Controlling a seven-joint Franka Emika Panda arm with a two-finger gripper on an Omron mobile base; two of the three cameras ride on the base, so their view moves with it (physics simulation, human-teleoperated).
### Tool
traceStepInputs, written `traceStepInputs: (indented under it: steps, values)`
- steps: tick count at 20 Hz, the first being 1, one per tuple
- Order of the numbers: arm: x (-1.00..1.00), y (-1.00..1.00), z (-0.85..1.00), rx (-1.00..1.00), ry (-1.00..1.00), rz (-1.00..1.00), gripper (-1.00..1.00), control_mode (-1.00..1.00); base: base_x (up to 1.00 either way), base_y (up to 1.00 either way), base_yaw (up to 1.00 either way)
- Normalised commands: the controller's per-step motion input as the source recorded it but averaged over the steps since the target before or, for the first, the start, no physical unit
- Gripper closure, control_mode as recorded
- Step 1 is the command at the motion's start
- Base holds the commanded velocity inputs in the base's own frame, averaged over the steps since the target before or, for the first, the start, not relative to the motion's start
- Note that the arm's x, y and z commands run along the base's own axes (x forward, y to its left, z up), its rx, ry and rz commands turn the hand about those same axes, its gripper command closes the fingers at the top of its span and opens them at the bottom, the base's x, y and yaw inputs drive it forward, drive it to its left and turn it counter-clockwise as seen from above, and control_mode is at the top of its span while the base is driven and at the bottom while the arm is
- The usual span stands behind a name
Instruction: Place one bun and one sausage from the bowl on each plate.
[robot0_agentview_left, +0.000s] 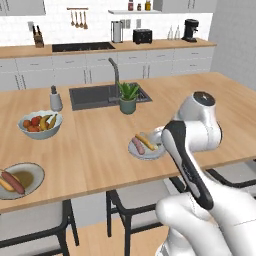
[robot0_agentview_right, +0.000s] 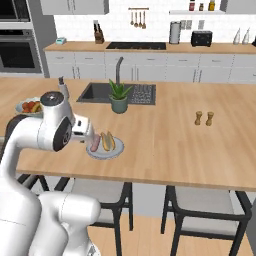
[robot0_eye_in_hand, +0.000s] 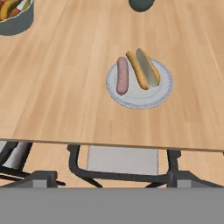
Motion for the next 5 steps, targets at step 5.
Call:
traceStepInputs:
  steps: [5]
  values:
    - [-0.69,0.0,1.0,0.01,-0.09,0.0,-1.0,-1.0,0.0,0.0,0.0]
